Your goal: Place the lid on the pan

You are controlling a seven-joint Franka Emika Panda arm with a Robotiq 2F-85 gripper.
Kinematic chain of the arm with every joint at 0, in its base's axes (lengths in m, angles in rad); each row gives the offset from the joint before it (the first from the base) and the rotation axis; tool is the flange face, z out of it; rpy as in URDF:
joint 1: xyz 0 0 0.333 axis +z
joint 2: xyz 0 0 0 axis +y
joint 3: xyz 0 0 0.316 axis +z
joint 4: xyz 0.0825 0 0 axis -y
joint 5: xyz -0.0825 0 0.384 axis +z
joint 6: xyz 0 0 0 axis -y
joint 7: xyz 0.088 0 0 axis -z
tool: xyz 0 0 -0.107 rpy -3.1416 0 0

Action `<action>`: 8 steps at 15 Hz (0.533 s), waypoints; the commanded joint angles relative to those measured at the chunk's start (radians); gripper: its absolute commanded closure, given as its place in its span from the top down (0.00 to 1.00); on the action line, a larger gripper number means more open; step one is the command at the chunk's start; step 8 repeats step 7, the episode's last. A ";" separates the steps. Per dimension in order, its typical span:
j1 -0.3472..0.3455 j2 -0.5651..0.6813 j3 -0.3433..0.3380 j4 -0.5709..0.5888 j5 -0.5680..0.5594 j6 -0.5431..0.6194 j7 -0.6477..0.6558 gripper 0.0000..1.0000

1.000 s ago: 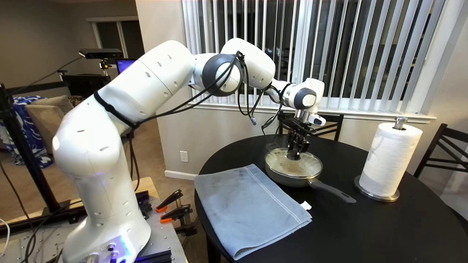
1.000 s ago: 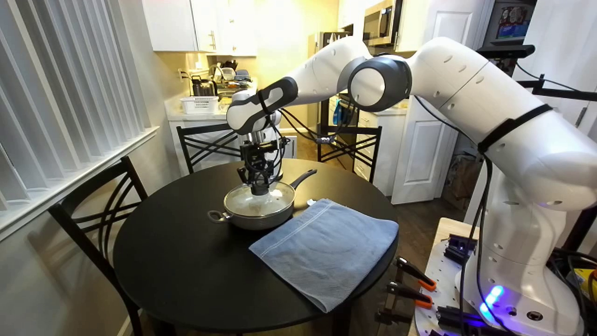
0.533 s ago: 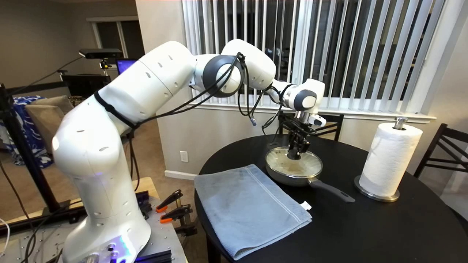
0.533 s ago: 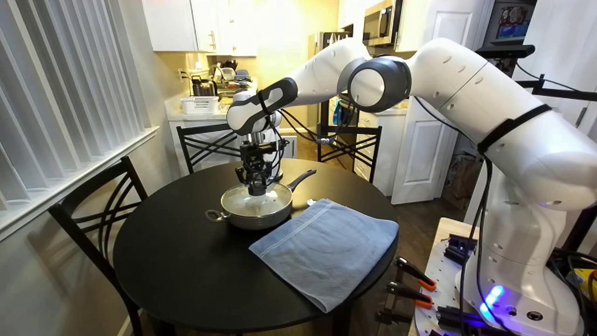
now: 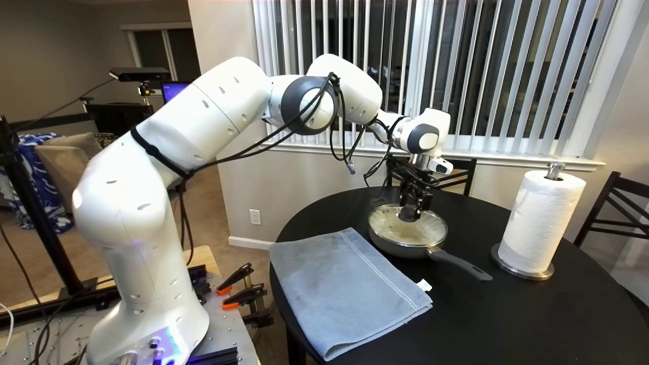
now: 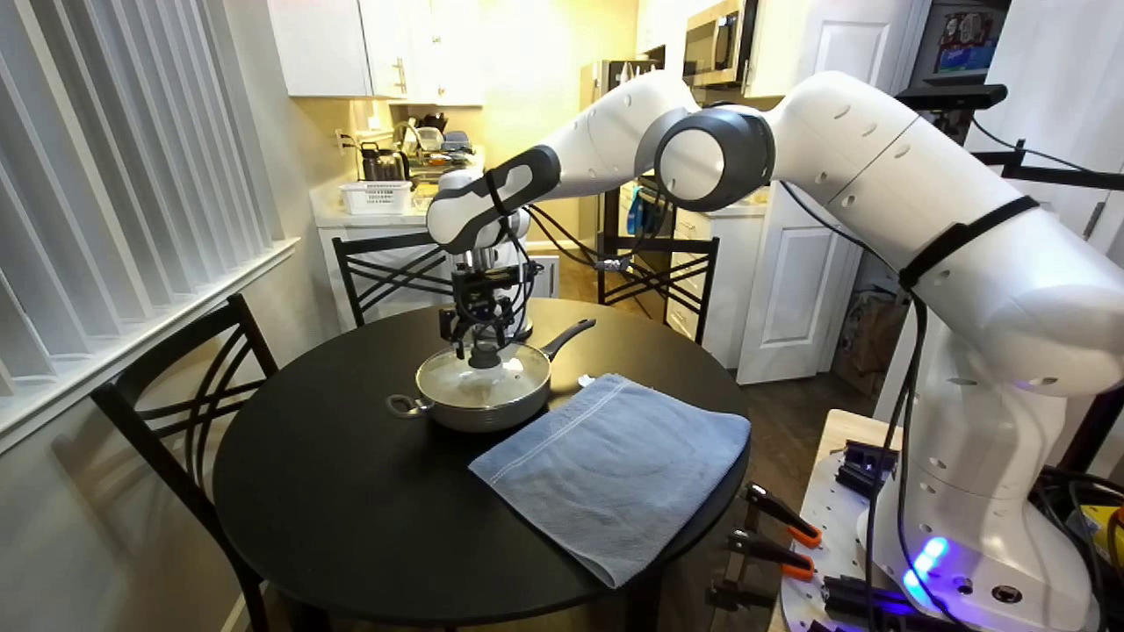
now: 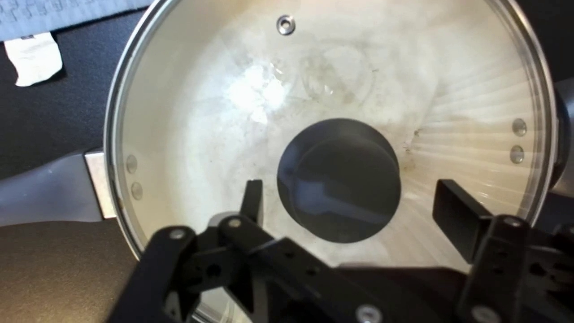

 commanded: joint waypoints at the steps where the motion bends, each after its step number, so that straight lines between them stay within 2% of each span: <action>1: -0.002 -0.041 -0.003 -0.047 0.007 0.032 -0.012 1.00; 2: 0.000 -0.046 -0.007 -0.054 0.005 0.044 -0.006 1.00; 3: 0.002 -0.002 -0.007 0.004 0.003 0.016 -0.002 1.00; 8: 0.002 0.002 -0.008 0.005 0.003 0.017 -0.002 1.00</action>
